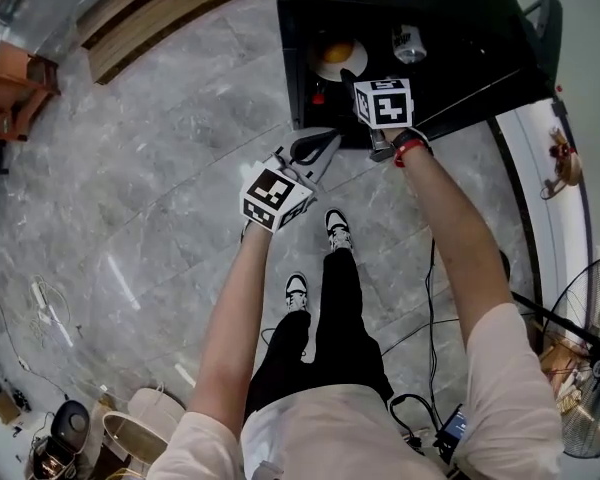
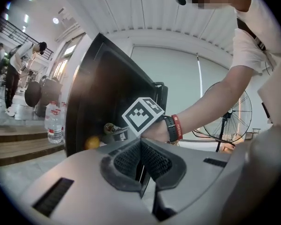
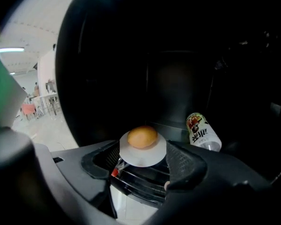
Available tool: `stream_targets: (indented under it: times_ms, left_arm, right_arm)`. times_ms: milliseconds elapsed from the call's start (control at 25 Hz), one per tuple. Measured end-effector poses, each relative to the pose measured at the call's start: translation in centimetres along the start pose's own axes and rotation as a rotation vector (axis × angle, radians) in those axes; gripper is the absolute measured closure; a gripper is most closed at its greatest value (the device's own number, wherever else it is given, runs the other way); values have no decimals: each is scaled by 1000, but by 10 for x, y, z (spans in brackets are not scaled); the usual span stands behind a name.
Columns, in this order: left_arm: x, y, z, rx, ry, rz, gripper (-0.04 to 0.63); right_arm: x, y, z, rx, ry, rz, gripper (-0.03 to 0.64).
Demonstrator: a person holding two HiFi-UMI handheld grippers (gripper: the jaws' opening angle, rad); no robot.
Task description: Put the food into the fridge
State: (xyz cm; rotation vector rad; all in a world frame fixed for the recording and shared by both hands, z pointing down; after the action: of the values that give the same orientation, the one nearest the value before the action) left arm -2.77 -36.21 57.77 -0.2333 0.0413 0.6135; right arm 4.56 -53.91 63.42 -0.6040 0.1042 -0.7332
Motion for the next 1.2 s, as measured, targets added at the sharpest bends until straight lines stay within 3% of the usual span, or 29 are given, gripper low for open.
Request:
stream_targets:
  times_ms: [240,640,920,1200]
  left_arm:
    - [14,14,-28,11,4,52,577]
    - [33,61,-74,-16,-78,102,577]
    - [36,111,-104,-44,-128,80,577]
    - [38,166,-130,-56,-140,4,577]
  right_arm:
    - [-22,50,-6,20,-14,-13,307]
    - [-65,155,-22,91,-13,-20,354]
    - [-104,222,-19,103,4,-34,391]
    - [-147,274,-14,118,0,-38,434]
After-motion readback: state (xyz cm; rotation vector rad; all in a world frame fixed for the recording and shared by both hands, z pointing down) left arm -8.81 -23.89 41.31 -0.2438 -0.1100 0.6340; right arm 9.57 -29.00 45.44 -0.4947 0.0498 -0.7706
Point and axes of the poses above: the fingertips, and each gripper's own axes: y backward along the fingers, x to its right, z out of its underside, the point moved 3 cm from there along y, backward along the fingers, and after that the axes turned 15 degrees about -z, right-handed, at the moved point
